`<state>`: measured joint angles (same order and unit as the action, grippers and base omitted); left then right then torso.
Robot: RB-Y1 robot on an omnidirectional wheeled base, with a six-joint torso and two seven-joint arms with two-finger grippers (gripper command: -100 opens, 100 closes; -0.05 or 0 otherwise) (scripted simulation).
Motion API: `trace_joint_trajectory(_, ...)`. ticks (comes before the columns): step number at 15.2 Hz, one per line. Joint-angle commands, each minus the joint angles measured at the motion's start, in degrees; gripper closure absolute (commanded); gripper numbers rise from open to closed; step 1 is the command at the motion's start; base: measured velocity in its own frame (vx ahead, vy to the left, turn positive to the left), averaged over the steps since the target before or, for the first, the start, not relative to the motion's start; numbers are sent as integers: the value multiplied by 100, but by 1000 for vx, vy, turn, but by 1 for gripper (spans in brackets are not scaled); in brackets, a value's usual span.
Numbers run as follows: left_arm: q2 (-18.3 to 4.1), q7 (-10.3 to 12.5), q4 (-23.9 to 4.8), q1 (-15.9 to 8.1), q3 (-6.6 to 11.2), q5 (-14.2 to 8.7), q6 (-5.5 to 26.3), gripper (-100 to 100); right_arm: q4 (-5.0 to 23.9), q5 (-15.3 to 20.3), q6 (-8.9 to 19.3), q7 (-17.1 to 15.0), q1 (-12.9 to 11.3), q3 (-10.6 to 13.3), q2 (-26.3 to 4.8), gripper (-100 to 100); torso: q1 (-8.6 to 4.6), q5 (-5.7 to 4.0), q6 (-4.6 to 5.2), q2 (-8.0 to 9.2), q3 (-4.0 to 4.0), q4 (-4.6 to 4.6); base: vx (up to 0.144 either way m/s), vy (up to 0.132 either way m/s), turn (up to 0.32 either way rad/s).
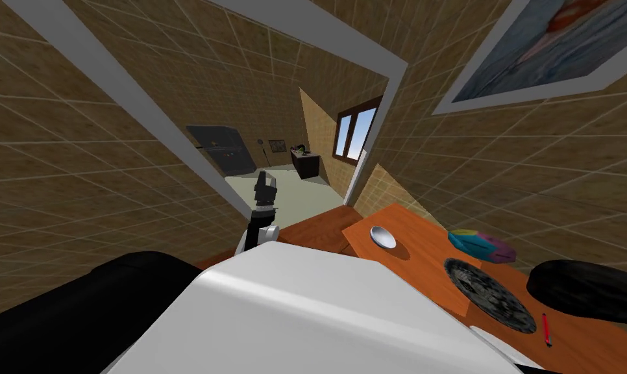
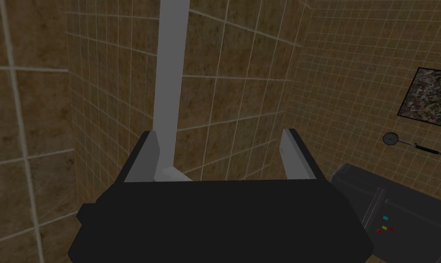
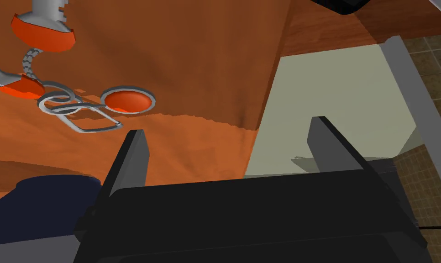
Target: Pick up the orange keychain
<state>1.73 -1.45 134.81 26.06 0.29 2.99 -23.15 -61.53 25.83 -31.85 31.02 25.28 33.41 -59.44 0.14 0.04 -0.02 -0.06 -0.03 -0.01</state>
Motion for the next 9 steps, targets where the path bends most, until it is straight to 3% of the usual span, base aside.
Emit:
trace_joint_trajectory(1, 0, 0, 0, 0, 0, 0, 0, 0, 231, 45, -26, 104, 0, 95, -94, -100, 0, 0, 0, 0, 0, 0, 43, 10, 193)
trace_joint_trajectory(3, 0, 0, 0, 0, 0, 0, 0, 0, 455, 112, -45, 231, -8, 230, -185, -100, -1, 2, -1, -5, -2, -1, 58, 5, 204)
trace_joint_trajectory(6, 0, 0, 0, 0, 0, 0, 0, 0, 1123, 294, -90, 565, -22, 607, -367, -100, -1, 2, -3, -12, -6, -2, 72, 7, 281)
trace_joint_trajectory(8, 0, 0, 0, 0, 0, 0, 0, 0, 1123, 294, -90, 565, -22, 607, -367, -100, -3, 1, -1, -17, -10, -4, 68, -6, 168)
trace_joint_trajectory(9, 0, 0, 0, 1, 1, 0, 0, 0, 1275, 347, -101, 658, -24, 721, -397, -100, -3, 0, 3, -12, -7, -3, 48, -4, 105)
